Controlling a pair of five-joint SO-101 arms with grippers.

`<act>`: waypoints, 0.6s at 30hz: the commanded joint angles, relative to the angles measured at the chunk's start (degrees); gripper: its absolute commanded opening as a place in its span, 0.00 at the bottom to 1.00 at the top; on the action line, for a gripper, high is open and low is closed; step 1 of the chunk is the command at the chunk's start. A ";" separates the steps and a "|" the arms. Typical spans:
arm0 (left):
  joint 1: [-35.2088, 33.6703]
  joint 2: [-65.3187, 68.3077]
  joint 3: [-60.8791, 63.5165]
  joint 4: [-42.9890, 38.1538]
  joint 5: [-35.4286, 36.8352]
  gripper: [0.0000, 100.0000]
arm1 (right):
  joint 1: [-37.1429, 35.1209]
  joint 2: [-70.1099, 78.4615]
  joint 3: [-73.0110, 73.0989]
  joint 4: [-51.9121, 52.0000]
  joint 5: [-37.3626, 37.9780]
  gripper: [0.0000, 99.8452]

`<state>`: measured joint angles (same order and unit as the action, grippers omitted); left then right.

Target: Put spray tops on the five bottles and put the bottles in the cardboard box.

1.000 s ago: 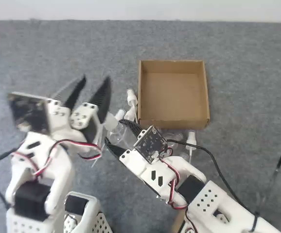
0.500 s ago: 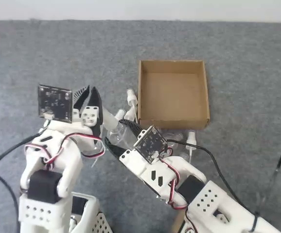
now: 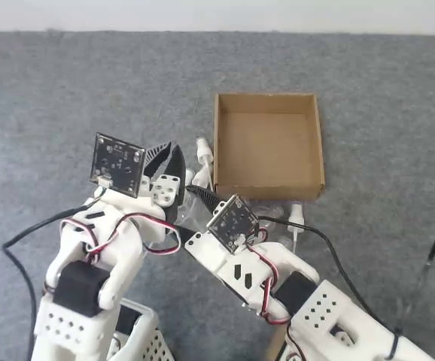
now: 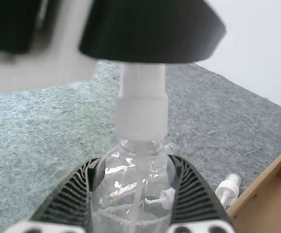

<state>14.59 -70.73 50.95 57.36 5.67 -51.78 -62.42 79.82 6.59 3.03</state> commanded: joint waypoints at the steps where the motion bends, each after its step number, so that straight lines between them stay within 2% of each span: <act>1: 0.26 -0.35 -0.57 -0.70 -0.53 0.03 | 0.75 -1.63 -0.44 -0.75 -0.62 0.01; 13: 1.58 -0.26 -0.48 0.97 -9.93 0.03 | 0.84 -1.63 -0.35 -0.75 -0.62 0.01; 18: 0.79 -0.79 -3.82 1.67 -10.02 0.03 | 0.84 -1.63 -0.35 -0.75 -0.62 0.01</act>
<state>15.74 -70.73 51.03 58.51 -3.65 -51.78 -62.42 79.82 6.59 3.03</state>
